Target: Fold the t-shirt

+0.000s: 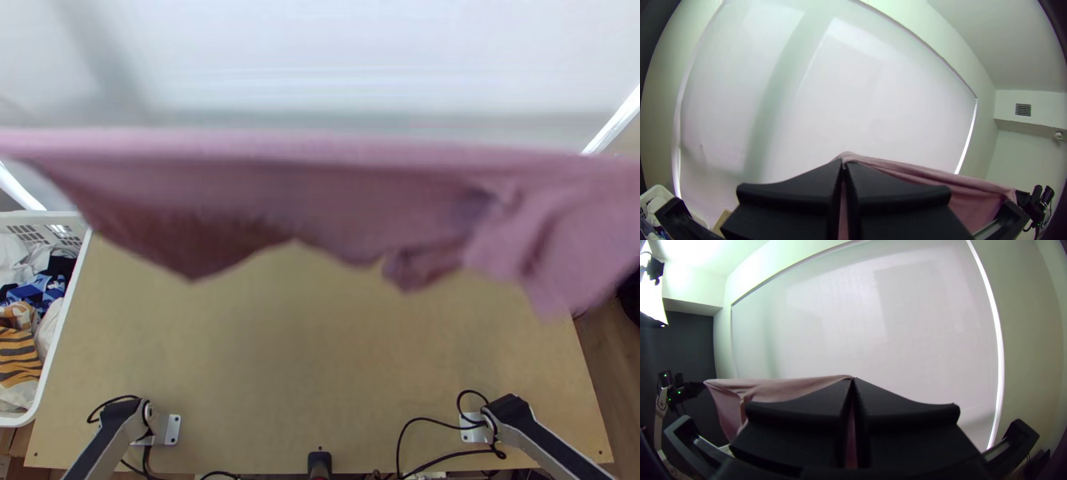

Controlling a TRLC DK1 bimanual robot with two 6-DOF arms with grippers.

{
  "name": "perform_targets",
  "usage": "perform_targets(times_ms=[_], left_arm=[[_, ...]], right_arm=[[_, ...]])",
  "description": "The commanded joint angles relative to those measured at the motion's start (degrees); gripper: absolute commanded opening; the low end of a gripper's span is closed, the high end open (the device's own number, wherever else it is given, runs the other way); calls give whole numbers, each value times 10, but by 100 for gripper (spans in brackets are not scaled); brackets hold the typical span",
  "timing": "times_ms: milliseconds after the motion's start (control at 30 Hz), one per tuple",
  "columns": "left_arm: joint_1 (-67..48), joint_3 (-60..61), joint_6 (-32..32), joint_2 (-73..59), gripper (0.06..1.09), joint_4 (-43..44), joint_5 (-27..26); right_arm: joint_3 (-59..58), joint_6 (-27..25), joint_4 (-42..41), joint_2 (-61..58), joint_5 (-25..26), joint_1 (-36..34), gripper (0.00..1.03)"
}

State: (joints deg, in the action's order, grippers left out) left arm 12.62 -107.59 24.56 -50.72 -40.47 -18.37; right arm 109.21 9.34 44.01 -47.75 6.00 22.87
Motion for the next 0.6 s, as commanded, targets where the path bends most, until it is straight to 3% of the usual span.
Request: perform_targets(times_ms=[0, 267, 400, 567], left_arm=[[10, 31, 21, 41, 9, 5, 25], [-5, 230, 21, 136, 9, -8, 20], [-18, 389, 16, 186, 9, -8, 12], [-49, 550, -6, 194, 9, 18, 11]], right_arm=[[-48, -6, 1, 56, 16, 2, 3], [-179, 55, 87, 107, 11, 22, 3], [-311, 98, 80, 138, 10, 55, 3], [-470, 110, 6, 136, 0, 53, 3]])
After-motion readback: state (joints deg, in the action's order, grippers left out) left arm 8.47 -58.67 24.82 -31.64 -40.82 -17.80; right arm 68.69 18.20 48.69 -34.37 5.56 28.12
